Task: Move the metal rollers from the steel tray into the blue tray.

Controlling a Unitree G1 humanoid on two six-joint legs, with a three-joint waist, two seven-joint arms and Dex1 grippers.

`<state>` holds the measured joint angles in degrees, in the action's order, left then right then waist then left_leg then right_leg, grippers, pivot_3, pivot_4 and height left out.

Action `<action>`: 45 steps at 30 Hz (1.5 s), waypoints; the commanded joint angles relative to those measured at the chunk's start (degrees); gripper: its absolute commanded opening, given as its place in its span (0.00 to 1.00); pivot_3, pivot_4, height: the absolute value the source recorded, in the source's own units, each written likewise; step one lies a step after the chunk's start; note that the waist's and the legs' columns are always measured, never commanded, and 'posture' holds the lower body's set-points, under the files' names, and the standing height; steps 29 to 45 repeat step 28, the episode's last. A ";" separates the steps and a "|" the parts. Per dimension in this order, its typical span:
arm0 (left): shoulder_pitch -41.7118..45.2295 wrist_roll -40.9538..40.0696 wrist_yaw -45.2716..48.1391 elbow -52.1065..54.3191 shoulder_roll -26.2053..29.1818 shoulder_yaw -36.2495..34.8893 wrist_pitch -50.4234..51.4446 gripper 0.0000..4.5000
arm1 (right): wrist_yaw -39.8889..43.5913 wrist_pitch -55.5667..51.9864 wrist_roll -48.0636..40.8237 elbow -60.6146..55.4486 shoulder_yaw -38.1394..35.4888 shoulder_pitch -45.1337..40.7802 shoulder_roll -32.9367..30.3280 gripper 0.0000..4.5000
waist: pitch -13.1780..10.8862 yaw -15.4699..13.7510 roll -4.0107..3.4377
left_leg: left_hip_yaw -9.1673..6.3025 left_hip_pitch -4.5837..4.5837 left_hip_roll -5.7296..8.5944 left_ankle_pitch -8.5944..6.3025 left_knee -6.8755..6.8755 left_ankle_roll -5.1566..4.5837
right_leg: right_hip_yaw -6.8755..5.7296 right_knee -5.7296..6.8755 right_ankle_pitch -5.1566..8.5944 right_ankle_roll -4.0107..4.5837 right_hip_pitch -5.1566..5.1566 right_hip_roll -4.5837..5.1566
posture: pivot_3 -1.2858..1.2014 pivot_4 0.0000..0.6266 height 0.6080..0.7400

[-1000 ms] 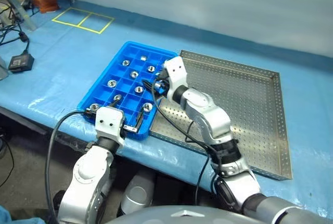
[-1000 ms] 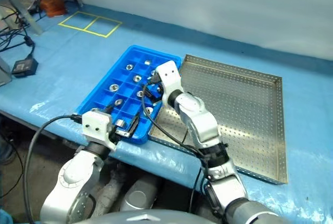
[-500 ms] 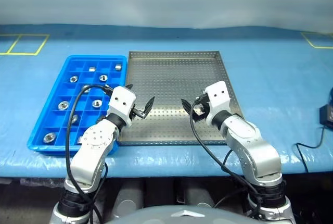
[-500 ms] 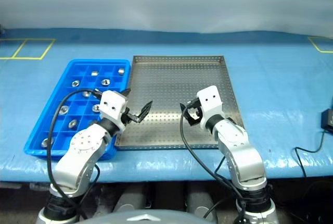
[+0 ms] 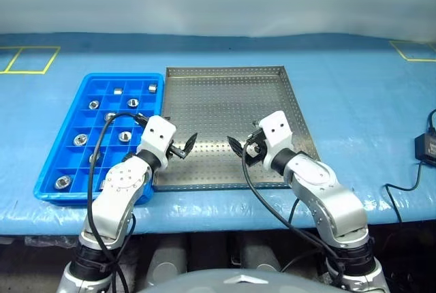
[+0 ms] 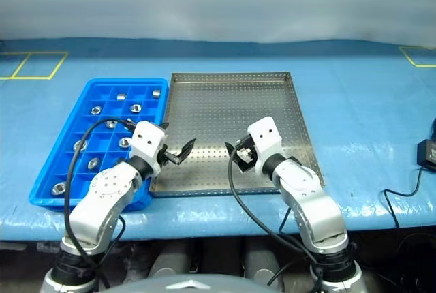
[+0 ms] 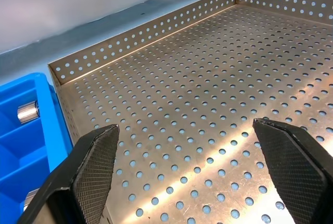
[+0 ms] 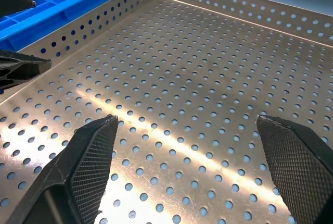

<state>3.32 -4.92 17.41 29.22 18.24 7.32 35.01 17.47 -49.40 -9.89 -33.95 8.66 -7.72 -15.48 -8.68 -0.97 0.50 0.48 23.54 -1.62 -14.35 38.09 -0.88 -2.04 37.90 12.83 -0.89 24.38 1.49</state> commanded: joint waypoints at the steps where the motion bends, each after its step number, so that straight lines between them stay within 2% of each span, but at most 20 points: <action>1: -0.05 -0.16 -0.17 0.73 -0.31 -0.39 -0.35 1.00 | -0.15 0.12 -0.63 -0.83 -0.02 0.03 0.13 0.99 | 0.00 -0.30 0.01 | 0.00 0.00 0.00 0.00 0.00 0.00 | 0.00 0.00 0.00 0.00 0.00 0.00 | 0.56 0.24 1.00; 45: -0.51 0.30 -0.13 0.95 -0.27 0.40 -0.59 1.00 | -1.51 -1.00 0.03 -0.59 0.06 0.42 -0.01 0.99 | 0.00 -0.65 0.01 | 0.01 0.00 0.02 0.00 0.06 0.00 | 0.00 0.02 -0.01 0.00 -0.01 -0.03 | 0.56 0.24 1.00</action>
